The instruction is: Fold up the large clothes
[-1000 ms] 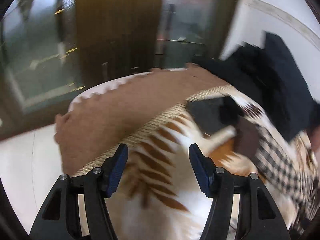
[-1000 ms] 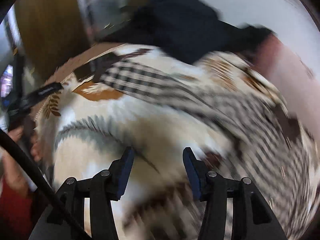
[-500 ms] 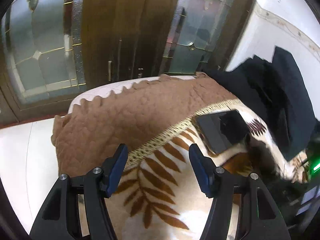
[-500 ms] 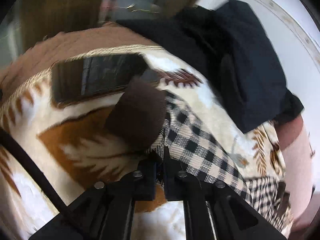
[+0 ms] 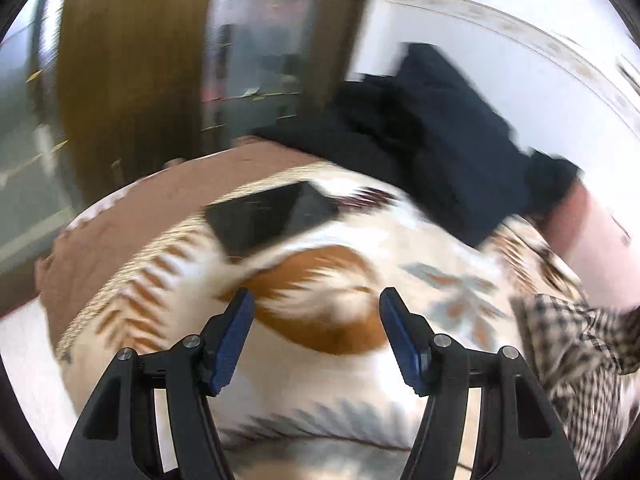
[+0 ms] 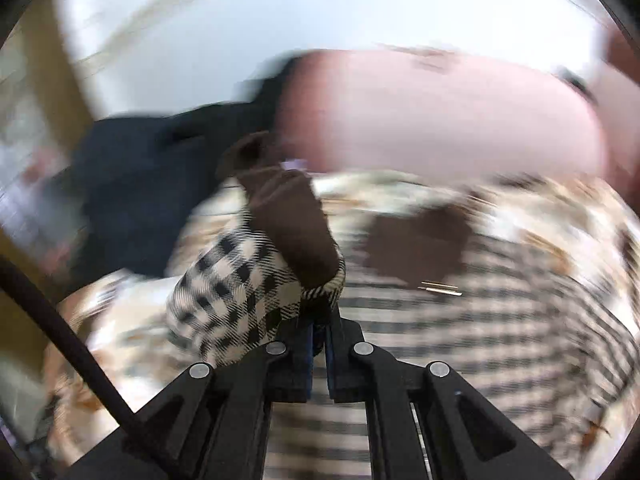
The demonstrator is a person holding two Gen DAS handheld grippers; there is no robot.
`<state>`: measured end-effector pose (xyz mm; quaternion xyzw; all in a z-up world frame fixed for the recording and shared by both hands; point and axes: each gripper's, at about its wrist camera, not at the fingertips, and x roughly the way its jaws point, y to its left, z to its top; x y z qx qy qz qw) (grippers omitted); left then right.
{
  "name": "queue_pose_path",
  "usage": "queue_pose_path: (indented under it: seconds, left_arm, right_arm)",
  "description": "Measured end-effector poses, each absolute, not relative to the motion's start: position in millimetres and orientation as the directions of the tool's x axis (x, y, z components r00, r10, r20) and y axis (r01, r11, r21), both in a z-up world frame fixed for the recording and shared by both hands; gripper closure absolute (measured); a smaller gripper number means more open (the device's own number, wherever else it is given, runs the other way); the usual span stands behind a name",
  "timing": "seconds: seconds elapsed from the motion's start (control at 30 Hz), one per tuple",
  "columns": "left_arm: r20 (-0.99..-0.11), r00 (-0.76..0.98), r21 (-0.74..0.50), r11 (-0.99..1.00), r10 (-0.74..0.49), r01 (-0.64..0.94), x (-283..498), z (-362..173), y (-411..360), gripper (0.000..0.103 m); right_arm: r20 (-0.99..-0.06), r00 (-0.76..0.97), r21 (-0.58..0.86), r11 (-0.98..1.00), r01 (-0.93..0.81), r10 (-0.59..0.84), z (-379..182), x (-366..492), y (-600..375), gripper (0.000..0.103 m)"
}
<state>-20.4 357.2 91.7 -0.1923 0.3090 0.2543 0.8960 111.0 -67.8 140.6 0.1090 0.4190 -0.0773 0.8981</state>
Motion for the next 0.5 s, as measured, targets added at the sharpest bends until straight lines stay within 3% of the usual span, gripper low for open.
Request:
queue_pose_path:
  seconds: [0.1,0.2,0.23,0.27,0.3,0.43,0.5]
  left_arm:
    - [-0.622,0.722,-0.120,0.874,0.303,-0.470,-12,97,314,0.033]
    - [-0.616,0.750,-0.073,0.931,0.240,-0.358,-8,95,278,0.031]
    - [-0.620,0.751,-0.059,0.940,0.228,-0.335,-7,93,269,0.031]
    - [-0.628,0.747,-0.049,0.947,0.219,-0.318,-6,91,263,0.031]
    - [-0.644,0.738,-0.044,0.953,0.202,-0.299,-4,87,256,0.031]
    - [-0.691,0.714,-0.091,0.967,0.112,-0.239,3,73,236,0.031]
    - [-0.706,0.704,-0.109,0.969,0.082,-0.222,2,68,229,0.031]
  right_arm:
    - [-0.841,0.518,0.071,0.917,0.393,-0.157,91,105,-156,0.096]
    - [-0.889,0.442,0.109,0.882,0.459,-0.120,62,88,-210,0.092]
    - [-0.880,0.461,0.141,0.865,0.481,-0.113,62,75,-224,0.086]
    - [-0.869,0.478,0.151,0.855,0.496,-0.125,68,64,-232,0.071]
    - [-0.859,0.490,0.145,0.847,0.511,-0.148,73,54,-238,0.067]
    - [-0.810,0.547,0.154,0.825,0.544,-0.209,102,25,-257,0.067]
    - [-0.798,0.577,0.193,0.833,0.518,-0.174,111,25,-251,0.067]
